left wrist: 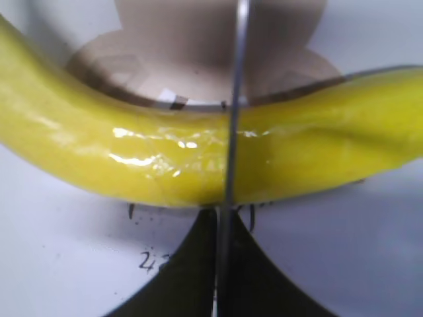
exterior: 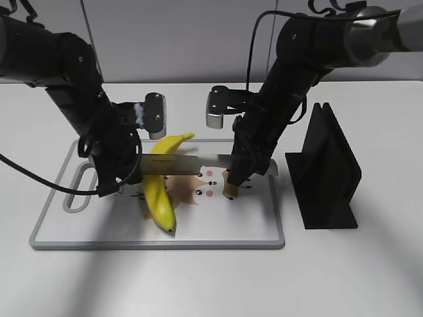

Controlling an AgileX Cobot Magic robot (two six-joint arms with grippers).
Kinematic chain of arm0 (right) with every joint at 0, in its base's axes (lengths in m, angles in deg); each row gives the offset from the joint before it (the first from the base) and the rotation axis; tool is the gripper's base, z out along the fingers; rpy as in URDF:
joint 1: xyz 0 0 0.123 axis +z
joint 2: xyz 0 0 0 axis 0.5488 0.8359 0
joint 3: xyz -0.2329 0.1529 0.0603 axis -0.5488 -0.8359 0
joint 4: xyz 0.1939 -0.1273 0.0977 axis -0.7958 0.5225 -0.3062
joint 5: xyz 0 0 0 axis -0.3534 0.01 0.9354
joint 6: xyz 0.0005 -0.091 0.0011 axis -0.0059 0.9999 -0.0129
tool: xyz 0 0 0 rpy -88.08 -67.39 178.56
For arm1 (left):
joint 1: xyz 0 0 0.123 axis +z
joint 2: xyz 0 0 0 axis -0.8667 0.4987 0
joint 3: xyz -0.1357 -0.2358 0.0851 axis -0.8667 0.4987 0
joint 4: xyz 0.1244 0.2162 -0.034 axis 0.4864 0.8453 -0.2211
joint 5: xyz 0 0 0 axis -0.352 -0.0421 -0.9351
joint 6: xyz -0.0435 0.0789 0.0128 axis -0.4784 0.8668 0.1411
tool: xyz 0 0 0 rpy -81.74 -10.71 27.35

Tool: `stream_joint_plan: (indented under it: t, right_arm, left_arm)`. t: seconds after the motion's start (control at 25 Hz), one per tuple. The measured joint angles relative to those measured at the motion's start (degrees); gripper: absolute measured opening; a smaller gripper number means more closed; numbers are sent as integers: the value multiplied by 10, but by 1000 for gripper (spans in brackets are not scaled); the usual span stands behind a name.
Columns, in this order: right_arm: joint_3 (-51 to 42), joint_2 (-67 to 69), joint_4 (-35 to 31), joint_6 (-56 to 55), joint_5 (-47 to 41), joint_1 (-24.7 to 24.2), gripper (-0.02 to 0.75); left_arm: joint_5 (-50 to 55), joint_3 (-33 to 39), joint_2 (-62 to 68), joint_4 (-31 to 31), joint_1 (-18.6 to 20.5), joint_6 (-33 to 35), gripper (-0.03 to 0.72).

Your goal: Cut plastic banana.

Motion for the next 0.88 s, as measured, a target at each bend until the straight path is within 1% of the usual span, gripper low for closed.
stream_joint_plan:
  t: [0.36, 0.6, 0.68, 0.72, 0.8, 0.88]
  right_arm:
    - [36, -54, 9, -7, -34, 1, 204]
    - [37, -93, 21, -29, -46, 4, 204]
    - [38, -106, 26, -36, -53, 5, 204]
    - [38, -109, 29, -40, -57, 5, 201]
    - [38, -114, 39, -46, -63, 5, 194]
    - [38, -114, 50, -53, -67, 4, 181]
  left_arm:
    - [10, 8, -84, 12, 0, -3, -9]
    - [16, 8, -128, 17, -2, -2, 1]
    - [16, 8, -141, 12, -3, -2, 51]
    - [16, 8, -148, 8, -3, -2, 101]
    - [18, 8, -160, 0, -3, -2, 232]
    - [21, 8, -171, -5, -3, -3, 399]
